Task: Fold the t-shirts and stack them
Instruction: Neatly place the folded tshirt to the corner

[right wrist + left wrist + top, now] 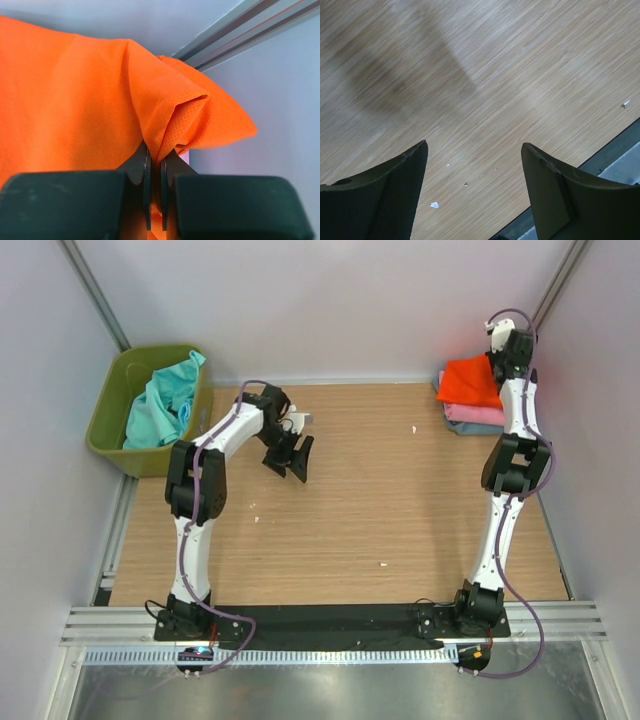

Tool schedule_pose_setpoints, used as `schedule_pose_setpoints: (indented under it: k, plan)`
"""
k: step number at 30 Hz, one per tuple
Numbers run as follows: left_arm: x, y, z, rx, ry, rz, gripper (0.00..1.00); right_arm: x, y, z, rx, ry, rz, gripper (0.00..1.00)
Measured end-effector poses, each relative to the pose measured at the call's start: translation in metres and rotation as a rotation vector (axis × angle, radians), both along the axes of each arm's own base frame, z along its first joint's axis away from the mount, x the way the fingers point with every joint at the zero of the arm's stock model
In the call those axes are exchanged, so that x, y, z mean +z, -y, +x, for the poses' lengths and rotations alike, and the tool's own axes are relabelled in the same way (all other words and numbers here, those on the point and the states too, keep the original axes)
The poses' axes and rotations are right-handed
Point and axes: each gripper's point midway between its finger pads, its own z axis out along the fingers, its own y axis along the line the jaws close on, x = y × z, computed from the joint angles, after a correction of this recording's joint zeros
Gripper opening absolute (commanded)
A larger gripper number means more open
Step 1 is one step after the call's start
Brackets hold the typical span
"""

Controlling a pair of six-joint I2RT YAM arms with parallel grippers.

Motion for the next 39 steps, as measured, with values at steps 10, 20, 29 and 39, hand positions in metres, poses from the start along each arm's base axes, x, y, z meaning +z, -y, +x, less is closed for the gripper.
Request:
schedule_pose_setpoints:
  k: [10, 20, 29, 39]
  plan:
    - [0.0, 0.013, -0.011, -0.058, 0.02, 0.033, 0.77, -0.007, -0.001, 0.016, 0.02, 0.029, -0.086, 0.95]
    - [0.026, 0.005, 0.004, -0.07, 0.207, 0.201, 0.99, 0.084, -0.028, -0.02, -0.025, 0.146, 0.0, 1.0]
    - [0.118, -0.045, 0.08, 0.247, 0.579, 0.396, 1.0, 0.256, -0.209, -0.134, 0.382, 0.38, 0.305, 1.0]
    - [0.195, -0.073, 0.102, 0.431, 0.778, 0.414, 1.0, 0.026, -0.385, -0.25, 0.46, -0.41, 0.688, 1.0]
